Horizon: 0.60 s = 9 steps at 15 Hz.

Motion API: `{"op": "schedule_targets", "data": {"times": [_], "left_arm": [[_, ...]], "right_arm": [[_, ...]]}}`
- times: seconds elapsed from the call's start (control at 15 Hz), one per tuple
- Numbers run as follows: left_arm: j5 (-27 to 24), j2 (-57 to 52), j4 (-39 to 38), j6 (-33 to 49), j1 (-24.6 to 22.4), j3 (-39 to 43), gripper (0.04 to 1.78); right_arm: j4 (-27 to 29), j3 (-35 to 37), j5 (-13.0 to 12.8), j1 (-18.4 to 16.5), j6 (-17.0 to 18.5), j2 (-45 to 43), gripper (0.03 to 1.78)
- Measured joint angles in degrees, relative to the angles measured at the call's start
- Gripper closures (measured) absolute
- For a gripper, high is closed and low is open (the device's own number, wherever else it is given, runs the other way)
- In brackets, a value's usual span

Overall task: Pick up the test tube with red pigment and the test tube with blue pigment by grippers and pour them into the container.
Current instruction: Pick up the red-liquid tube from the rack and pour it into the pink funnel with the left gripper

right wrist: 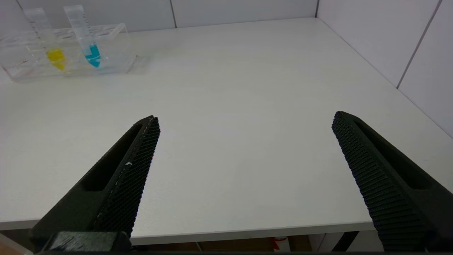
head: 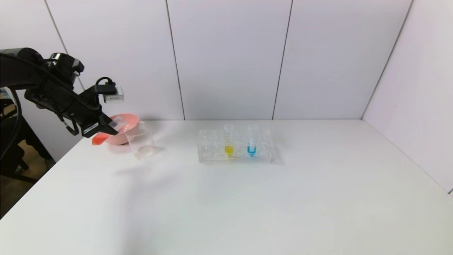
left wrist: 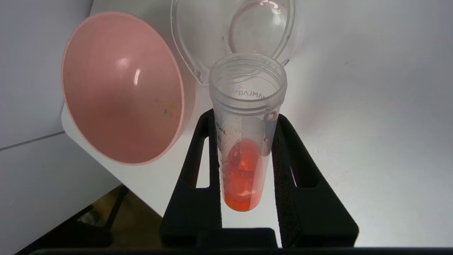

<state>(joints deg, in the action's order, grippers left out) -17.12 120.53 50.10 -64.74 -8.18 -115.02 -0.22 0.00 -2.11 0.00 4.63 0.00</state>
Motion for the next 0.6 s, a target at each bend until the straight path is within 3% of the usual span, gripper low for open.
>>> {"op": "schedule_targets", "data": {"times": [0.2,0.6], "left_arm": [[7.25,-0.24,-0.2,-1.13,2.15,-0.33,1.38],[14.62,0.23,-3.94,-1.54,5.23,-0.74,1.38]], "right_arm": [[0.0,0.0,0.02,0.0,0.0,0.0,0.04],[0.0,0.0,0.0,0.0,0.0,0.0,0.04]]}}
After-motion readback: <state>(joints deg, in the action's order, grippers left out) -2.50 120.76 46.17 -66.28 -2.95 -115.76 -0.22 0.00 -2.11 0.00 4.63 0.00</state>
